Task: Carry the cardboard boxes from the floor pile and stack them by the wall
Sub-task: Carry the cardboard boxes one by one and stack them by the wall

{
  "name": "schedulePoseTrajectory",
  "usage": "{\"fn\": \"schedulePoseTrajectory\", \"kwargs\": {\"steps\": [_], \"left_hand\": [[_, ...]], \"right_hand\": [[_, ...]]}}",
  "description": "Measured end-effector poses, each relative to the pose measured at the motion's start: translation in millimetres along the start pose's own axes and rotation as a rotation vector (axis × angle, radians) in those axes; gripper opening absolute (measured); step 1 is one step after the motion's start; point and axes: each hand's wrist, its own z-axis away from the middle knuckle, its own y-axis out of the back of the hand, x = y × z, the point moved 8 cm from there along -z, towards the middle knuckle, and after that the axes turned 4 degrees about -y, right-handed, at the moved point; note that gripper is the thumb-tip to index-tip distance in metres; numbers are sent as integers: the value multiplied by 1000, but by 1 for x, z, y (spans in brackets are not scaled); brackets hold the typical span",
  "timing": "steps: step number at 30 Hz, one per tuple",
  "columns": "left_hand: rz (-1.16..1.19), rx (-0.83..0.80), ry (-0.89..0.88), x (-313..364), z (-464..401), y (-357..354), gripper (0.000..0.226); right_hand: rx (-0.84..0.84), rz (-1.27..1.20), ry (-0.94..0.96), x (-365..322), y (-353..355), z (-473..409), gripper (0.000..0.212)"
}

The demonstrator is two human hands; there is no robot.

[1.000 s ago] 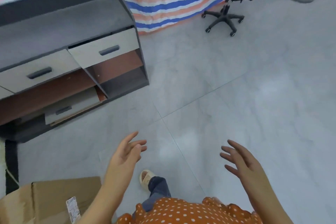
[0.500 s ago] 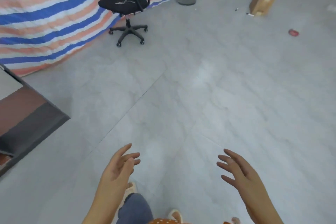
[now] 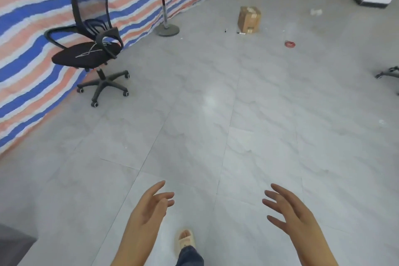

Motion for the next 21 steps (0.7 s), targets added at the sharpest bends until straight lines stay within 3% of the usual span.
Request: {"fn": "schedulePoseTrajectory", "kwargs": {"steps": [9, 21], "left_hand": [[-38, -43, -26, 51, -147, 17, 31], [-55, -98, -6, 96, -353, -66, 30]], "right_hand": [[35, -39, -34, -45, -64, -88, 23], [129, -110, -69, -126, -69, -285, 22]]}}
